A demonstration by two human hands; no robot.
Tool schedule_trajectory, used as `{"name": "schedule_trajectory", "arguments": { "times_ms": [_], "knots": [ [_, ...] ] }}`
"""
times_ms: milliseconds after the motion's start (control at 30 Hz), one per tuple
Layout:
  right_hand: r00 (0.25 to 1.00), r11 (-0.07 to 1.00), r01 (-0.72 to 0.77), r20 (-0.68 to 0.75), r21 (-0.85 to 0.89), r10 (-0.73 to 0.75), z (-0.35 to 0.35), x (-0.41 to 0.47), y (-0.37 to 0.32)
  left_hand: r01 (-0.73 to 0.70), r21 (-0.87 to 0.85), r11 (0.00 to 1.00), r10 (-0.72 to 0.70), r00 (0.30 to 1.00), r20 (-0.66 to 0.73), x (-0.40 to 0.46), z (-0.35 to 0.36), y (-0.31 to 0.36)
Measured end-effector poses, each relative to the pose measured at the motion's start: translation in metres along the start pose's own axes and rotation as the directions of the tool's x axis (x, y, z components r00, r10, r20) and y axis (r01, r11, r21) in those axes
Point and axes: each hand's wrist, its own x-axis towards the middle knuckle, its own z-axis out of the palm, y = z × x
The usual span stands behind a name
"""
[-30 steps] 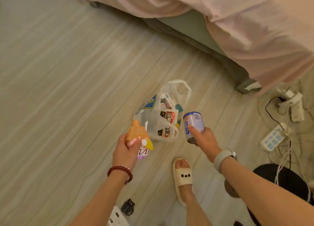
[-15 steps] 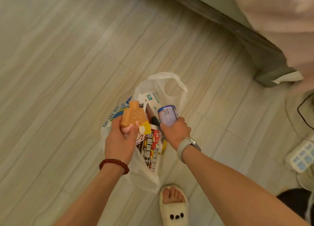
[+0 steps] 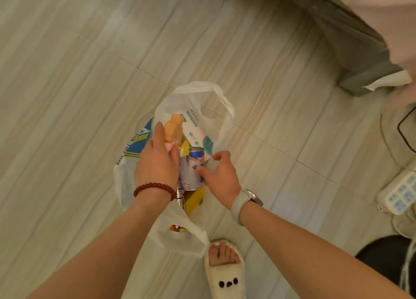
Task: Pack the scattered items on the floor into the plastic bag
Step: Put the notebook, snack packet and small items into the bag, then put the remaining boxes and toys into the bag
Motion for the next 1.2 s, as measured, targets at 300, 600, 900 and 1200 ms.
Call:
{"name": "schedule_trajectory", "arguments": {
  "times_ms": [300, 600, 900, 1200],
  "knots": [
    [0.993, 0.998, 0.030, -0.118, 0.051, -0.024, -0.043, 0.037, -0.049, -0.256, 0.559, 0.789, 0.162, 0.963, 0.214, -0.001, 0.006, -0.009],
    [0.945, 0.929, 0.285, -0.092, -0.237, -0.314, -0.059, 0.002, -0.044, 0.185, 0.175, 0.967, -0.207, 0.971, 0.119, -0.040, -0.024, -0.031],
    [0.882, 0.897, 0.352, -0.226, -0.265, -0.413, -0.083, -0.041, -0.055, 0.481, -0.319, 0.817, -0.525, 0.848, -0.064, -0.068, -0.067, -0.063],
    [0.935, 0.836, 0.320, 0.007, -0.445, -0.354, -0.067, -0.051, -0.047, 0.407, -0.223, 0.886, -0.389, 0.913, 0.119, -0.079, -0.063, -0.033]
  ]
}}
